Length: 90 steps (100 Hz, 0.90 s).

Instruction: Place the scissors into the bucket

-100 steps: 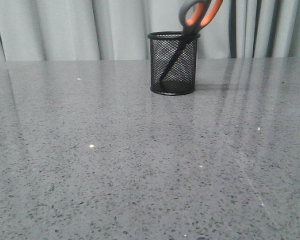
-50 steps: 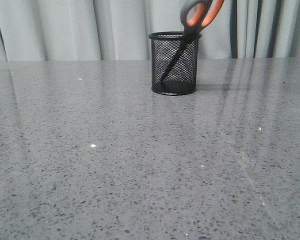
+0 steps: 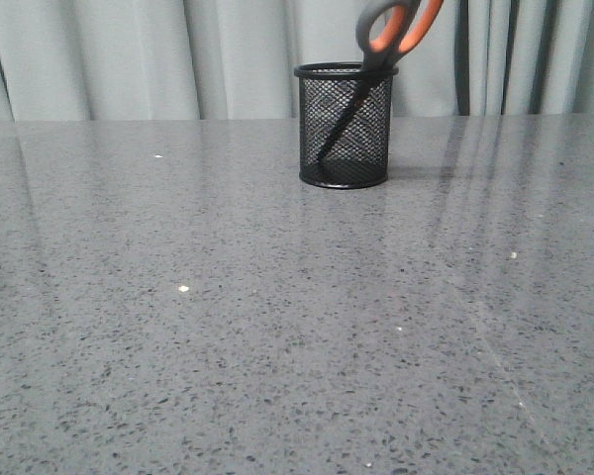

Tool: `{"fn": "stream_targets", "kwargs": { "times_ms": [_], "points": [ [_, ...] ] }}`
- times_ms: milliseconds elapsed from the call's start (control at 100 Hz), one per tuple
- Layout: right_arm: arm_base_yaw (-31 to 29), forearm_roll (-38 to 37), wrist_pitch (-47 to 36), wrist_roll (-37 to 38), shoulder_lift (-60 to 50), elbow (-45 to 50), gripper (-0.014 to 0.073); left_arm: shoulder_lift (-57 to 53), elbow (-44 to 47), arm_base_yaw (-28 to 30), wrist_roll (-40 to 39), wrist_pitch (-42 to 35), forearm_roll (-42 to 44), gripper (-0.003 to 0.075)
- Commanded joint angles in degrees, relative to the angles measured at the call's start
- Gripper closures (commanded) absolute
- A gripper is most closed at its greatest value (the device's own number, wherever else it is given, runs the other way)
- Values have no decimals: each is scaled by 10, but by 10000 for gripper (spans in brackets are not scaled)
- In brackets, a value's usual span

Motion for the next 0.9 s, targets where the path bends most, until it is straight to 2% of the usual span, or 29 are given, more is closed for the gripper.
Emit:
{"fn": "stream_targets", "kwargs": {
  "times_ms": [0, 220, 890],
  "points": [
    [0, 4, -46, 1, 7, -13, 638, 6, 23, 3, -8, -2, -4, 740],
    [0, 4, -46, 1, 7, -13, 638, -42, 23, 3, -8, 15, -11, 739],
    [0, 4, -44, 1, 7, -13, 638, -39, 23, 3, -8, 8, -11, 739]
  ]
}}
